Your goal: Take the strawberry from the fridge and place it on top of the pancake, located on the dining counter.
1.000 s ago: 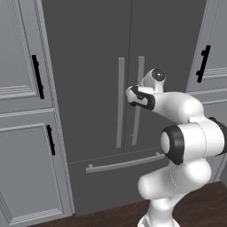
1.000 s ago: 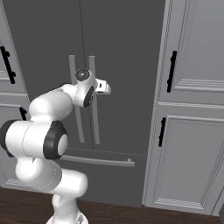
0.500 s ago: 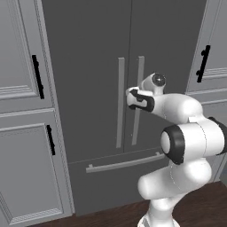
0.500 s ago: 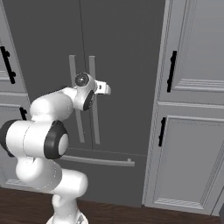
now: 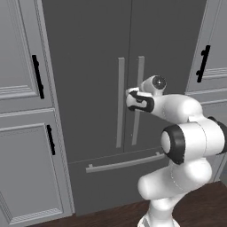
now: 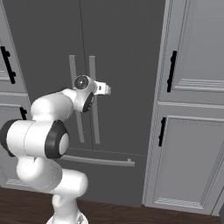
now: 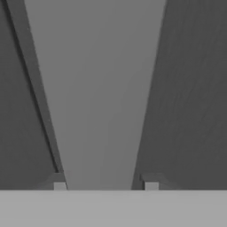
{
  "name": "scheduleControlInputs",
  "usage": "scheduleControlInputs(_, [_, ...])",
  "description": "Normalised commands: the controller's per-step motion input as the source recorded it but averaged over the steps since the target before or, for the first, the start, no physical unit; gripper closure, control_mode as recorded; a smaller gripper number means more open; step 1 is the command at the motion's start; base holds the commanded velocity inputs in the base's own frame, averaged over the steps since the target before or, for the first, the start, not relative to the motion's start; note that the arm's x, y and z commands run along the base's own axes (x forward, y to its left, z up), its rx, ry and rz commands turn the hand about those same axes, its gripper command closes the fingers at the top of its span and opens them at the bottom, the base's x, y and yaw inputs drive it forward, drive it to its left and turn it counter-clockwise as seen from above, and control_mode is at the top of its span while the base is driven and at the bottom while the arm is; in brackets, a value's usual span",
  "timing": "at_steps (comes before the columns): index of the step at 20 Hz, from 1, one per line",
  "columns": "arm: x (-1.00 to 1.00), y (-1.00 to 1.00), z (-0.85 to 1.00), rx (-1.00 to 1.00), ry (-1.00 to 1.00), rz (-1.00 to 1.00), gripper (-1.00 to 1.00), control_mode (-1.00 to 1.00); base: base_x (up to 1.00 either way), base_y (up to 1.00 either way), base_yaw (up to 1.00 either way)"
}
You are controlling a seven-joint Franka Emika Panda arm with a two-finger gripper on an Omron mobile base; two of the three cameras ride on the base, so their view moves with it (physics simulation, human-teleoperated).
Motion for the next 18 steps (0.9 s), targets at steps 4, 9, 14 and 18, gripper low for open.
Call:
scheduleControlInputs(4, [-0.5,-0.03,0.0,0.0,0.0,-0.01,1.0,-1.0,0.0,0.0,0.0])
scheduleControlInputs(9, [-0.95,-0.24,0.03,0.0,0.0,-0.04,1.0,-1.0,0.0,0.0,0.0])
scheduleControlInputs(14, [-0.86,-0.55,0.11,0.0,0.09,-0.06,1.0,-1.0,0.0,0.0,0.0])
scheduleControlInputs(18, [-0.74,-0.84,0.09,0.04,0.15,-0.05,-1.0,-1.0,0.0,0.0,0.0])
